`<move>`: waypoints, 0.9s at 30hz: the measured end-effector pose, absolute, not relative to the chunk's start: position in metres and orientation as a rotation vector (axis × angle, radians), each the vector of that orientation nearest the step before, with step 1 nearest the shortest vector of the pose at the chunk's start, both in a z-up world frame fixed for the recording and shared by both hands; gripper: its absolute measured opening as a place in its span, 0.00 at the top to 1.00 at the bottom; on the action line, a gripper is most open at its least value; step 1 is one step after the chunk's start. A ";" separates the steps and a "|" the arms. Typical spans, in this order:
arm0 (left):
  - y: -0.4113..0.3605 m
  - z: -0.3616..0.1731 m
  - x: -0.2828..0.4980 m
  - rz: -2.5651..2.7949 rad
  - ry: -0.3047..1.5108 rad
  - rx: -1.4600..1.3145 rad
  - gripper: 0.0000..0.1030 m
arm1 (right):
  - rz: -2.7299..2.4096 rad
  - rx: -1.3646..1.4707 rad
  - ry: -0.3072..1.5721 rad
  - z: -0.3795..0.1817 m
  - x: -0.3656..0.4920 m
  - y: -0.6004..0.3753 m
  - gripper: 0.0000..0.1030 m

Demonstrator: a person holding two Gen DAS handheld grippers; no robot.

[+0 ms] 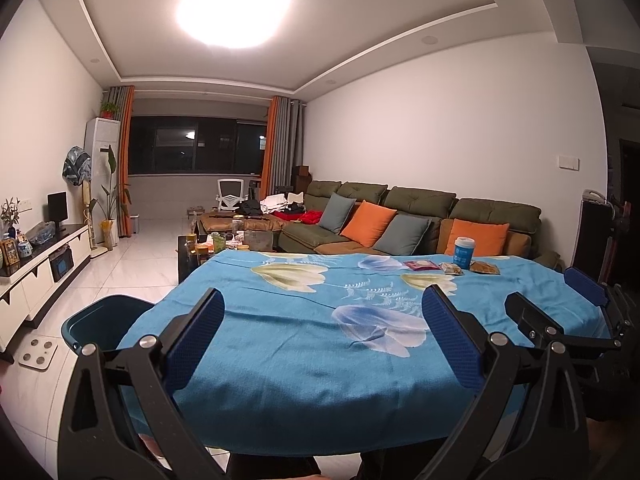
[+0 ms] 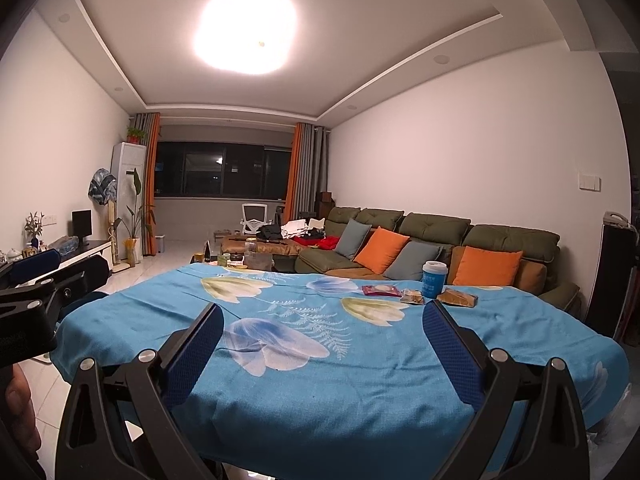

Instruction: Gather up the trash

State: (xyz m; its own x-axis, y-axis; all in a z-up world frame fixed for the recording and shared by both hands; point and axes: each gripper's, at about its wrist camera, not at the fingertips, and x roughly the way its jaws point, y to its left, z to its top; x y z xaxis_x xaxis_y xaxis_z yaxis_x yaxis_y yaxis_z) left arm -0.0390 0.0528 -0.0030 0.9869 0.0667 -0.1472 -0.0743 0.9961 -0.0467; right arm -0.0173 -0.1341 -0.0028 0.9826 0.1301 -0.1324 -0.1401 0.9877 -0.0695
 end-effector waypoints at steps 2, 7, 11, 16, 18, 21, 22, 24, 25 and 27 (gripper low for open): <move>0.053 -0.004 -0.038 0.071 0.147 -0.051 0.05 | 0.135 -0.078 0.129 -0.003 -0.017 -0.135 0.07; 0.053 -0.006 -0.037 0.069 0.152 -0.048 0.05 | 0.134 -0.079 0.130 -0.002 -0.017 -0.133 0.07; 0.053 -0.006 -0.036 0.069 0.153 -0.047 0.05 | 0.133 -0.078 0.133 -0.002 -0.017 -0.134 0.07; 0.052 -0.006 -0.037 0.067 0.159 -0.045 0.05 | 0.130 -0.077 0.141 -0.003 -0.016 -0.135 0.07; 0.051 -0.006 -0.037 0.068 0.161 -0.045 0.05 | 0.130 -0.075 0.143 -0.004 -0.017 -0.134 0.07; 0.052 -0.007 -0.037 0.067 0.165 -0.048 0.05 | 0.130 -0.074 0.145 -0.004 -0.017 -0.135 0.07; 0.051 -0.007 -0.037 0.068 0.164 -0.048 0.05 | 0.130 -0.075 0.144 -0.004 -0.017 -0.135 0.07; 0.052 -0.007 -0.038 0.072 0.159 -0.049 0.05 | 0.131 -0.076 0.145 -0.003 -0.017 -0.135 0.07; 0.053 -0.007 -0.037 0.074 0.161 -0.054 0.05 | 0.131 -0.075 0.149 -0.004 -0.016 -0.135 0.07; 0.055 -0.008 -0.035 0.069 0.172 -0.067 0.05 | 0.129 -0.074 0.155 -0.006 -0.015 -0.134 0.07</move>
